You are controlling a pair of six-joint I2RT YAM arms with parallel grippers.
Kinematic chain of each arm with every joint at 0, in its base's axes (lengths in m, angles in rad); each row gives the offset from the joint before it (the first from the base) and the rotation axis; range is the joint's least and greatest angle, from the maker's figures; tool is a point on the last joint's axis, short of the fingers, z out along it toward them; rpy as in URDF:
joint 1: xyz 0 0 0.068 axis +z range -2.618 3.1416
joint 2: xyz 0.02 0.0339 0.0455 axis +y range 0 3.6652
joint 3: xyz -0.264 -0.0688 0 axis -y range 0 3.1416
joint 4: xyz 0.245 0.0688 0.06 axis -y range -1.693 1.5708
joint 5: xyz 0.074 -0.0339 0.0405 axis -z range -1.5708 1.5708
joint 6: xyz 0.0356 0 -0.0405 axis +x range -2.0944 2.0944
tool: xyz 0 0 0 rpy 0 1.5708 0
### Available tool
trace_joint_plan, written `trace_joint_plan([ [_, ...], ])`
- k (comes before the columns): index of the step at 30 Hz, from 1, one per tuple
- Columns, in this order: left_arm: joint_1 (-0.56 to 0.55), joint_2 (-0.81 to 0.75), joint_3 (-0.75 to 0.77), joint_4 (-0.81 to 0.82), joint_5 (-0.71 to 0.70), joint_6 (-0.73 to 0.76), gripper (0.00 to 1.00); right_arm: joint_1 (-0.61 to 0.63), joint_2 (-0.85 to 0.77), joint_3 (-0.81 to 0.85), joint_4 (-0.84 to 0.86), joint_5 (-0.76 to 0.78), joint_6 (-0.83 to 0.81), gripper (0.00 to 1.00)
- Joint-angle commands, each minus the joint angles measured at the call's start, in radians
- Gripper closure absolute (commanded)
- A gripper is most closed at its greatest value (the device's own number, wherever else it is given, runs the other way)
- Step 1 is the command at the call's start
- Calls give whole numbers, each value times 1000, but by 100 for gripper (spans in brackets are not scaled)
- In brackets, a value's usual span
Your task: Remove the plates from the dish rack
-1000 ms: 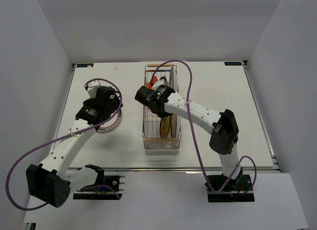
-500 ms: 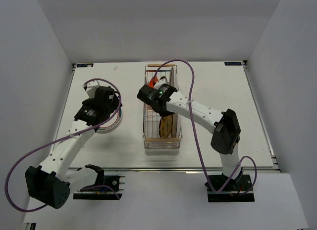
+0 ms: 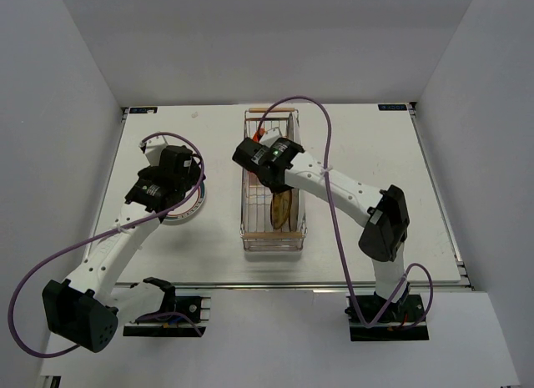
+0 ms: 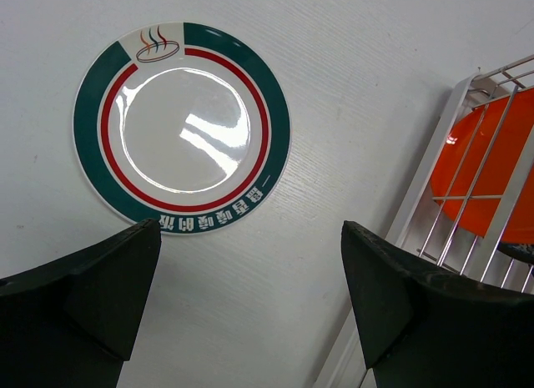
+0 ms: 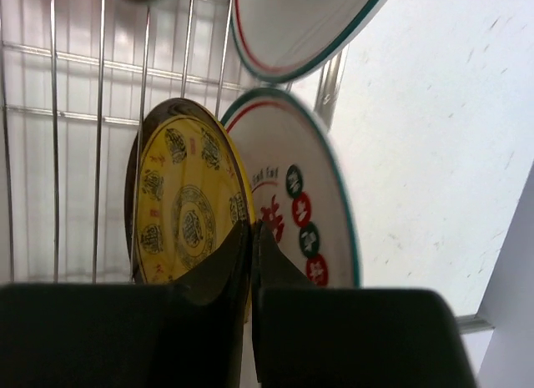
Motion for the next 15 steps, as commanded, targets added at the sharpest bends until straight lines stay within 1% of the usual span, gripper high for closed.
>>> trace_joint_plan([
  [1,-5,-23,10,5,-17,-1,2,-10,-42,80,28,94,-46,100],
  [5,5,-23,12,8,-21,0,2,7,-53,118,52,142,-117,100],
  [12,5,-21,15,8,-27,2,2,38,-62,242,65,187,-184,100],
  [15,5,-27,15,5,-30,0,2,47,-88,245,102,181,-221,100],
])
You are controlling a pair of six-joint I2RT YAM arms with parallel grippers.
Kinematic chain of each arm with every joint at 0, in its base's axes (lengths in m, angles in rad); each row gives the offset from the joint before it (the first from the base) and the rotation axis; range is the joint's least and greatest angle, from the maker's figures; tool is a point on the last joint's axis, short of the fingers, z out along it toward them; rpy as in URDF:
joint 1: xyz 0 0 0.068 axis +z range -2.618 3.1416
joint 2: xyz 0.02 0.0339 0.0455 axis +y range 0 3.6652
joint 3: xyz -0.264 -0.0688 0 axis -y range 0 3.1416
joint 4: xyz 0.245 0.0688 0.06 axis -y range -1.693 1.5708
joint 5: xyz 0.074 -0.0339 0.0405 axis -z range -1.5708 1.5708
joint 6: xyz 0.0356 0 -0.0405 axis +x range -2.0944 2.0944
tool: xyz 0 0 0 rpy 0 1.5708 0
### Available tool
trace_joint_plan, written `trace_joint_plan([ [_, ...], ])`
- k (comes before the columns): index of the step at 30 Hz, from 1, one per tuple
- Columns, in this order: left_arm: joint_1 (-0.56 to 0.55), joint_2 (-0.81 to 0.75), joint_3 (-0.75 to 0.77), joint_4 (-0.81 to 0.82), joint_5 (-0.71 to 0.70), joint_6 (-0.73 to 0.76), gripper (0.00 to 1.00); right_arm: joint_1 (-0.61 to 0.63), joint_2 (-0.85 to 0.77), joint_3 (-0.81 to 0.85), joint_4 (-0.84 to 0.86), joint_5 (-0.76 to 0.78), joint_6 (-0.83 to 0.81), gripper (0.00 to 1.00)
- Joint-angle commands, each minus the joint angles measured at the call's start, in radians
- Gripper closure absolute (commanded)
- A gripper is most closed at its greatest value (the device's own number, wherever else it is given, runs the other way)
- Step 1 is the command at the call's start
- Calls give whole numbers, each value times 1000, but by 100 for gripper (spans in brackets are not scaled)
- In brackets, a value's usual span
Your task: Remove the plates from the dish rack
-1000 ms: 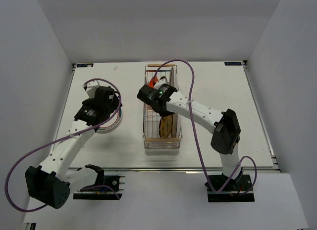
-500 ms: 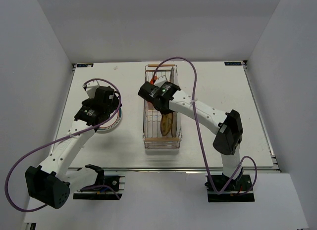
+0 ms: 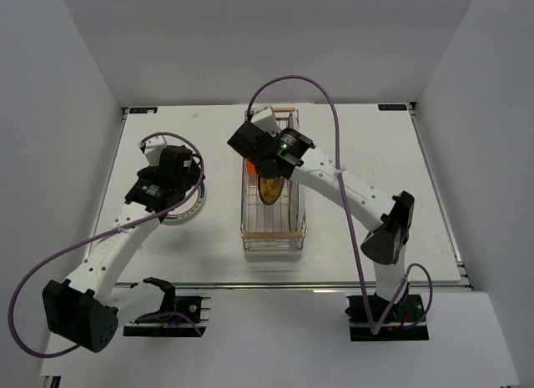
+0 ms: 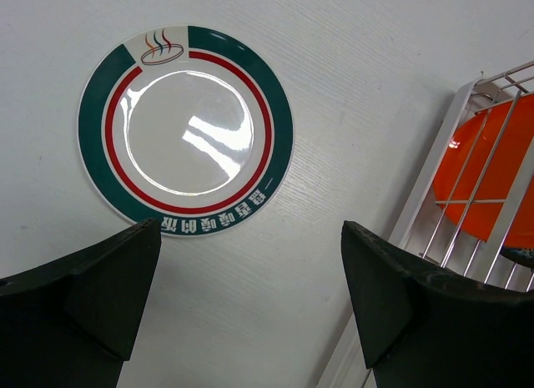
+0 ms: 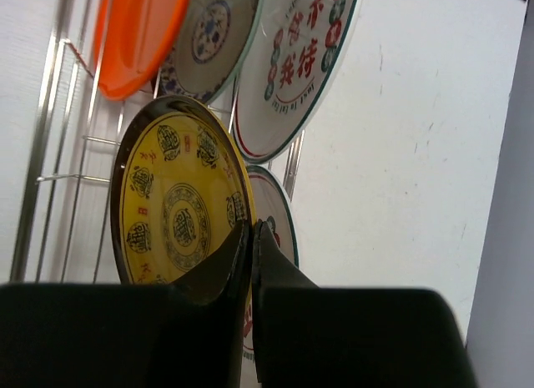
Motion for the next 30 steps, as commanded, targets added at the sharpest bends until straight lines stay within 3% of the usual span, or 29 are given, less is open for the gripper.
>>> trace_joint_plan([
  [1,3,-27,15,6,-23,1,2,14,-80,38,64,43,-61,100],
  [7,3,-36,21,5,-25,0,2,6,-143,25,159,94,-98,100],
  [11,3,-40,30,-1,-19,1,2,-29,-241,-48,292,125,-134,100],
  [13,3,-43,35,-4,-8,3,2,-69,-298,-117,441,82,-176,100],
  [20,3,-95,22,40,71,37,2,-347,-560,-415,651,-36,-116,100],
  [21,3,-110,10,61,88,55,2,-435,-574,-485,664,-59,-96,100],
  [30,-6,-110,-1,79,127,69,2,-811,-679,-948,792,-394,56,100],
])
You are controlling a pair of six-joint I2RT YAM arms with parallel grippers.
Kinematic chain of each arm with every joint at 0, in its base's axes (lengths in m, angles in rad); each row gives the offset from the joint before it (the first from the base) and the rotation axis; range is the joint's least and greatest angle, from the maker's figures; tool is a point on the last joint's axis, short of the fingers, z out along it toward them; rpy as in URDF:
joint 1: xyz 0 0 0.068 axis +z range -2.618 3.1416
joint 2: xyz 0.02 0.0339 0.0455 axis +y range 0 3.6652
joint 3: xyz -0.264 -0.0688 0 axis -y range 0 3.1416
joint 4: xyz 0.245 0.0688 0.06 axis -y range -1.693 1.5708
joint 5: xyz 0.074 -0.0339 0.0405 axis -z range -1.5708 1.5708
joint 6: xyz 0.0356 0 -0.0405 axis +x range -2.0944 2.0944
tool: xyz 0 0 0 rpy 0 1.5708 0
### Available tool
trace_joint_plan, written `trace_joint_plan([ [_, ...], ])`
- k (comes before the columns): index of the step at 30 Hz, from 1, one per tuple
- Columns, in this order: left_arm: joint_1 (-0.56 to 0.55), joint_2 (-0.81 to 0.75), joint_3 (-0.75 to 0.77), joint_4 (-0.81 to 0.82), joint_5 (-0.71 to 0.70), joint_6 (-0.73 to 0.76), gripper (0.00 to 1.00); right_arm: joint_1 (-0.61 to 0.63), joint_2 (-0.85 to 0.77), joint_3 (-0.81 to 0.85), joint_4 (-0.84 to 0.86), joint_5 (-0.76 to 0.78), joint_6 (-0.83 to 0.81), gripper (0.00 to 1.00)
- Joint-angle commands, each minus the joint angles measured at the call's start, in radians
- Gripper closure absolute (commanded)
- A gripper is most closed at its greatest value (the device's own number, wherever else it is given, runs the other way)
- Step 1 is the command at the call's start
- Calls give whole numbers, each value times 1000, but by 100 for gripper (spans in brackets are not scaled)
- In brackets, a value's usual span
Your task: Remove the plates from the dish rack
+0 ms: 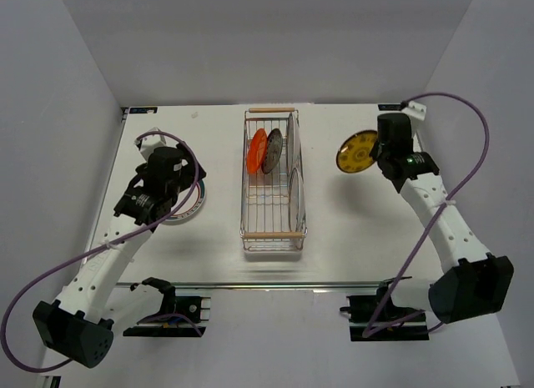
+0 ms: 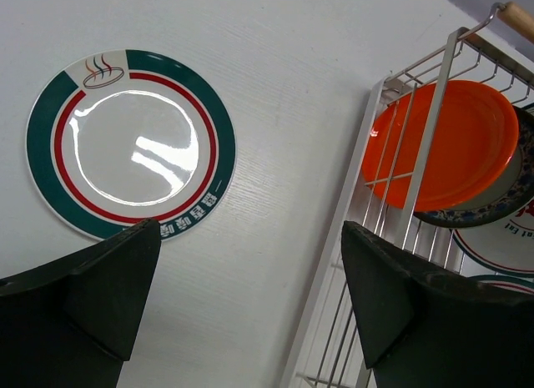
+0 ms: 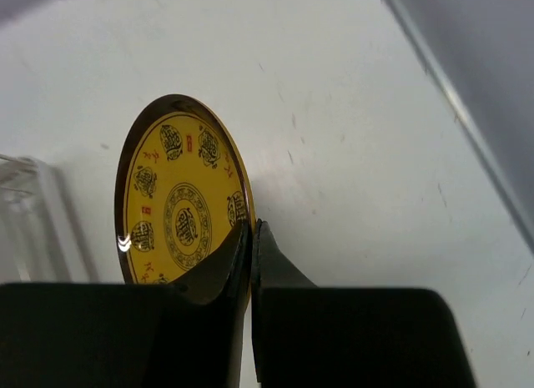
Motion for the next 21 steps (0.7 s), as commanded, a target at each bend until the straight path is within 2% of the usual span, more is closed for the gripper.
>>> trace_joint_plan([
  [1,-5,-11,-10,28,25,16,2,-105,-4,-141,148,-196,77,100],
  [5,-5,-23,-25,44,59,24,2,-188,31,-294,273,-362,103,100],
  [8,-5,-34,-30,50,63,28,2,-248,39,-392,378,-428,125,100],
  [16,5,-26,-44,85,135,47,2,-337,126,-547,545,-543,148,100],
  [21,5,-6,-31,85,146,50,2,-359,143,-557,533,-540,184,100],
])
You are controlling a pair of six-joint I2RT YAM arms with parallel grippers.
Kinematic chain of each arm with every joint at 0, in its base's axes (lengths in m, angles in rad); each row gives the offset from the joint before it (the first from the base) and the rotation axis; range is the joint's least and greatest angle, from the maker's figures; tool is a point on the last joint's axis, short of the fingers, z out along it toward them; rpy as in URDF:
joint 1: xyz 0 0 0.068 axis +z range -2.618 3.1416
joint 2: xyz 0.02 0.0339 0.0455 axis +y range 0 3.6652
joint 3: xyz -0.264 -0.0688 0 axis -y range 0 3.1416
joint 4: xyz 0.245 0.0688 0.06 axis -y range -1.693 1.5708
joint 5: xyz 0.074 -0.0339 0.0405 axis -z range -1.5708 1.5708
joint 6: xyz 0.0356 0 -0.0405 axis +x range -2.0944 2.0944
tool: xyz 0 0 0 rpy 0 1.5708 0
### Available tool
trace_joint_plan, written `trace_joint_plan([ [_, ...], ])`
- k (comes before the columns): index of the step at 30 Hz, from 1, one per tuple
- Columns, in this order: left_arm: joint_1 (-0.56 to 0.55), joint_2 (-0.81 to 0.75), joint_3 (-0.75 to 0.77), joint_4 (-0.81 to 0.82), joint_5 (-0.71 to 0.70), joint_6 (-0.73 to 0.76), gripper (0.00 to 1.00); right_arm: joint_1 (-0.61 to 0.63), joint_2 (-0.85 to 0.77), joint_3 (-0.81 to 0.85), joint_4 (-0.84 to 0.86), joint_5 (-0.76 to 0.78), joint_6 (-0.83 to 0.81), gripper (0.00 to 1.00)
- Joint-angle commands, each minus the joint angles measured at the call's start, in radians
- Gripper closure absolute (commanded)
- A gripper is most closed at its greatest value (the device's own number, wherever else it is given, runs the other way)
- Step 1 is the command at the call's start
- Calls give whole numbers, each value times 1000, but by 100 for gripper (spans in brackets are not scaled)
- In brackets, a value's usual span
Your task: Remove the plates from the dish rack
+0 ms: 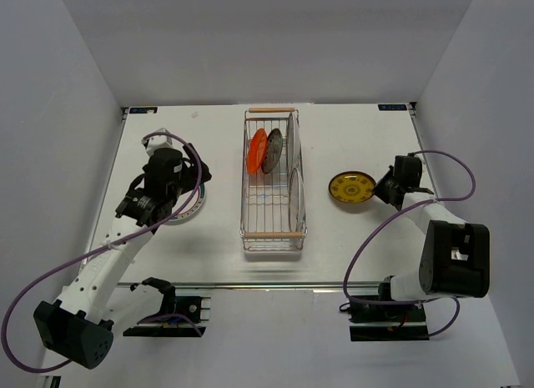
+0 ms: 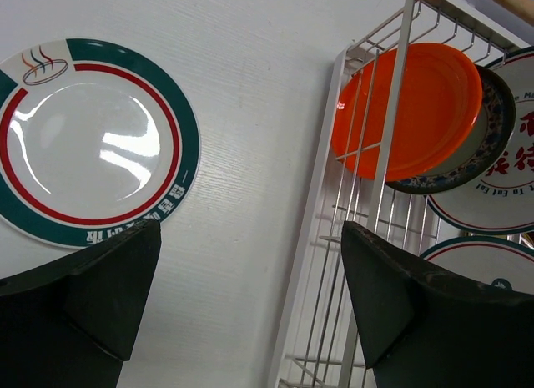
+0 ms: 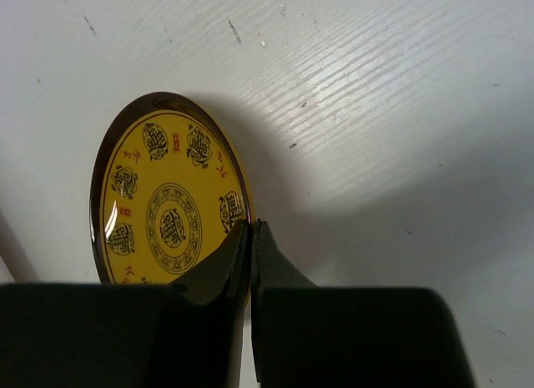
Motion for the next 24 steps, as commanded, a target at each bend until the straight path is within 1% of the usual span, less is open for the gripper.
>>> trace_joint_plan([
  [1,4,1,9,32,52,15,2,-13,4,6,63,-39,36,100],
  [2,4,2,9,37,61,24,2,-14,8,6,55,-42,41,100],
  [3,4,8,25,28,67,24,2,-16,11,7,48,-46,44,97],
  [4,4,18,42,15,60,24,2,-17,13,6,44,-65,50,94],
  [5,4,24,58,3,58,23,2,-20,19,3,44,-69,59,86],
  [6,4,36,87,-12,61,23,2,-20,22,3,16,-73,62,84],
  [9,4,44,113,3,107,33,2,-23,28,-5,11,-71,65,82],
  [10,4,47,124,14,157,50,2,-23,28,-3,2,-71,67,82],
  [13,-8,80,167,32,225,67,2,-23,21,-5,-17,-59,70,80],
  [15,-8,105,185,56,326,84,2,-25,16,-2,-26,-51,68,79],
  [16,-17,133,194,72,425,96,2,-25,4,-3,-40,-45,67,78],
  [20,-17,194,207,148,584,113,2,-27,-24,0,-87,21,70,76],
  [21,-26,205,211,177,654,113,2,-31,-30,1,-97,38,68,76],
  [23,-46,241,222,210,727,116,2,-28,-48,6,-120,42,68,71],
  [24,-68,255,228,221,744,118,2,-28,-57,4,-121,39,65,65],
])
